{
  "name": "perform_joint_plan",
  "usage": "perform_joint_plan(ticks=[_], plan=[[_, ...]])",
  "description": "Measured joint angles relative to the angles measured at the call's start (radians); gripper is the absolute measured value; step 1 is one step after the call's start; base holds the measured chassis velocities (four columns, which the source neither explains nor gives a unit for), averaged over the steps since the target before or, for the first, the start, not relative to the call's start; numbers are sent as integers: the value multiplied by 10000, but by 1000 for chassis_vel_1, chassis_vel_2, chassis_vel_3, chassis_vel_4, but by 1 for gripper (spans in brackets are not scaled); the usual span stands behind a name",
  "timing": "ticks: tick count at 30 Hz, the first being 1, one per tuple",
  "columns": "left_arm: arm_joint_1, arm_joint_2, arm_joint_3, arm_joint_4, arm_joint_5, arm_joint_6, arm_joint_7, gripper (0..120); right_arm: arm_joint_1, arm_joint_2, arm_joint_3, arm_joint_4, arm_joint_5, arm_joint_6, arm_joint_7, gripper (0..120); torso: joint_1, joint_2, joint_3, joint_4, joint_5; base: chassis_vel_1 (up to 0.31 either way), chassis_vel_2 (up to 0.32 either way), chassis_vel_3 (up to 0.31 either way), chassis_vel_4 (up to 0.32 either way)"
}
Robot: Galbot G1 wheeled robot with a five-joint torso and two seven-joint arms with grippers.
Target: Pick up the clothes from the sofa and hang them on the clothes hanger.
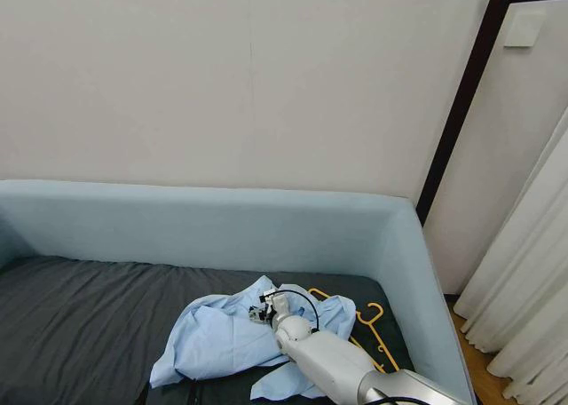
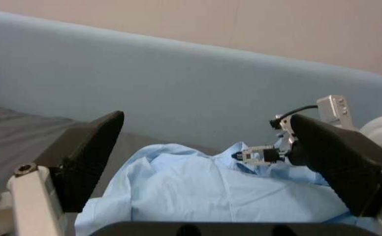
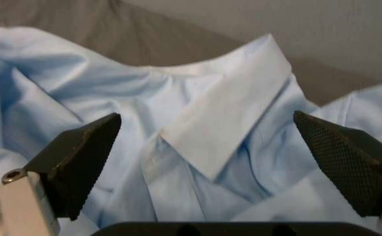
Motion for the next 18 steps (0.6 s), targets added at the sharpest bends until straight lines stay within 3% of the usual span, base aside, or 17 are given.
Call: perform_joint_plan(ticks=[9,18], plan=[[113,-13,-28,-122,-21,-53,-1,100,-82,-16,61,-530,94,-77,-159,100,0,0,0,-3,0,0,0,0,0],[200,-52,-47,-96,15,-100,-1,100,-270,-20,157,-681,461,116,-1185,100,-1,1,0,-1,0,0,0,0,0]])
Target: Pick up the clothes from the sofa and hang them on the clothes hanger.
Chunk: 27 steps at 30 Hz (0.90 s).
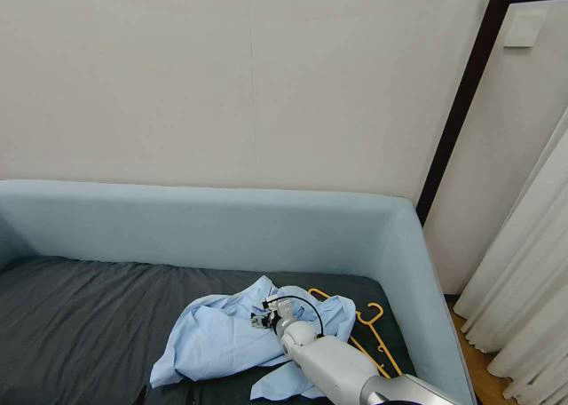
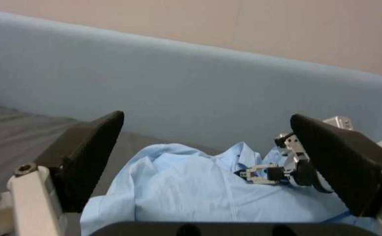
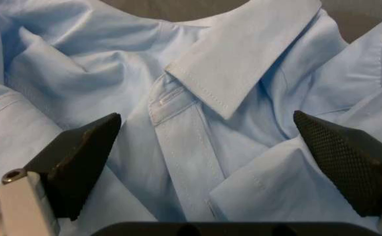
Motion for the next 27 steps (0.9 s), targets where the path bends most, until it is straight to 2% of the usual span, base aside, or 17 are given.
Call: perform_joint_plan(ticks=[5,8,9,12,14,17,19,24,25,27], plan=[[31,-14,-33,-19,1,-1,0,100,-12,-3,148,-358,-84,24,-51,95,0,-1,0,-1,0,0,0,0,0],[69,-27,-59,-25,0,-17,-1,100,-74,-5,215,-505,-105,22,-120,84,0,-1,0,-3,0,0,0,0,0],[69,-27,-59,-25,0,-17,-1,100,-74,-5,215,-505,-105,22,-120,84,0,-1,0,-3,0,0,0,0,0],[25,-46,-30,25,-3,-24,-4,100,-140,-6,194,-472,-111,17,-412,68,0,-1,0,-1,-1,0,0,0,0],[-1,-51,-3,37,-2,-23,-3,100,-162,-5,174,-453,-159,20,-501,65,1,0,0,-1,-1,0,0,0,0],[-69,-71,37,43,0,14,-3,100,-216,-6,151,-352,-275,112,-636,50,0,-1,0,-2,-1,0,0,0,0],[-77,-70,38,43,0,19,-3,100,-217,-5,151,-332,-276,143,-645,48,0,0,0,-1,0,0,0,0,0],[-82,-36,11,43,-1,21,-3,100,-234,-5,140,-157,-227,216,-713,22,0,0,0,-1,0,0,0,0,0],[-82,-36,11,43,-1,21,-3,100,-234,-5,140,-157,-227,216,-713,22,0,0,0,-1,0,0,0,0,0],[-82,-33,8,43,-2,17,-3,100,-236,-6,140,-62,-199,225,-725,14,0,0,0,-1,-1,0,0,0,0]])
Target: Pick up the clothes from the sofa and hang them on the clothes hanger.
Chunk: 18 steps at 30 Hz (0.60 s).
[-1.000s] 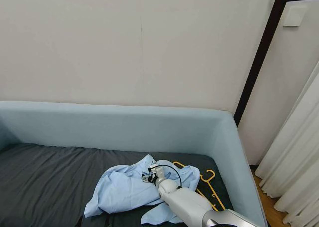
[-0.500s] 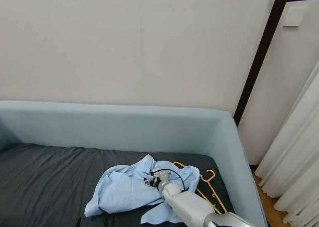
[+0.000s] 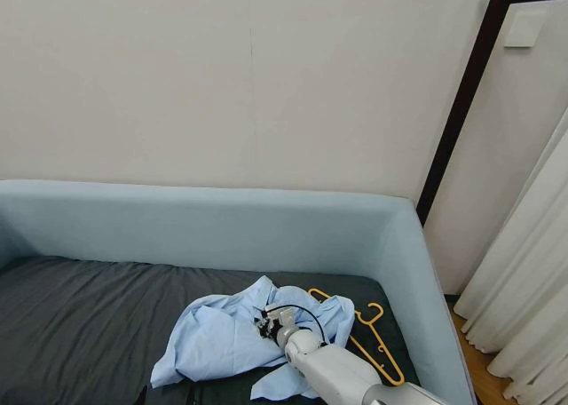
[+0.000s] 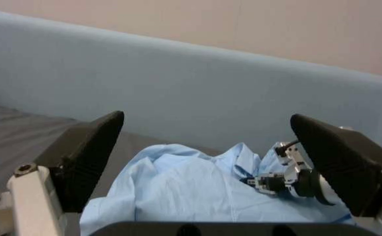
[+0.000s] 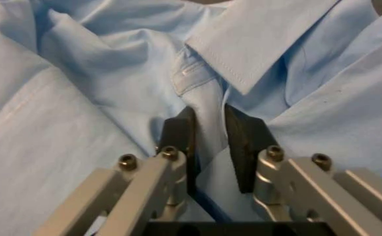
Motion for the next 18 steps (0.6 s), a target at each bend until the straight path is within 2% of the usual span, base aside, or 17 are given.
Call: perform_joint_plan(ticks=[3,13,15,17,18], plan=[[-10,-9,13,-4,0,-1,0,100,27,1,-3,188,52,6,-60,2,0,0,0,0,0,0,0,0,0],[-13,33,14,-5,11,-5,-1,100,116,-5,205,1005,111,203,-188,0,0,-1,1,-2,-1,0,0,0,0],[-48,79,10,3,13,-7,-35,100,127,-319,155,2095,280,178,-210,0,0,0,1,14,7,0,0,0,0],[-145,136,12,23,-14,50,-156,100,121,-1100,18,3412,400,108,-204,0,0,0,0,6,3,0,0,0,0],[-145,136,12,23,-14,50,-156,100,121,-1100,18,3412,400,108,-204,0,0,0,0,6,3,0,0,0,0]])
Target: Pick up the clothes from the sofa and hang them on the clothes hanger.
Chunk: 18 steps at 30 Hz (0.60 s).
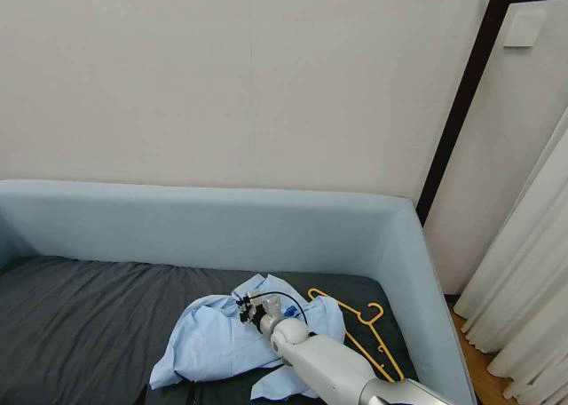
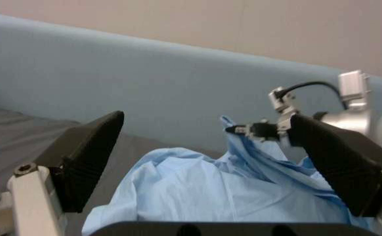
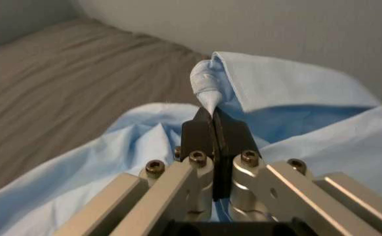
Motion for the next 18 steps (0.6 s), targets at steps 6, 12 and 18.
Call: perform_joint_plan(ticks=[6,12,18], plan=[[-420,179,90,24,-183,374,-231,100,99,-2242,-128,3161,306,-120,-113,0,1,0,1,-13,-3,0,0,0,0],[-774,674,122,-425,-568,1023,-432,100,392,-3677,135,5116,178,31,-456,0,0,0,0,-6,-2,0,0,0,0],[-1081,1285,98,-785,-1282,1664,-797,100,459,-4472,762,6190,-288,573,-980,0,0,0,1,-6,1,0,0,0,0]])
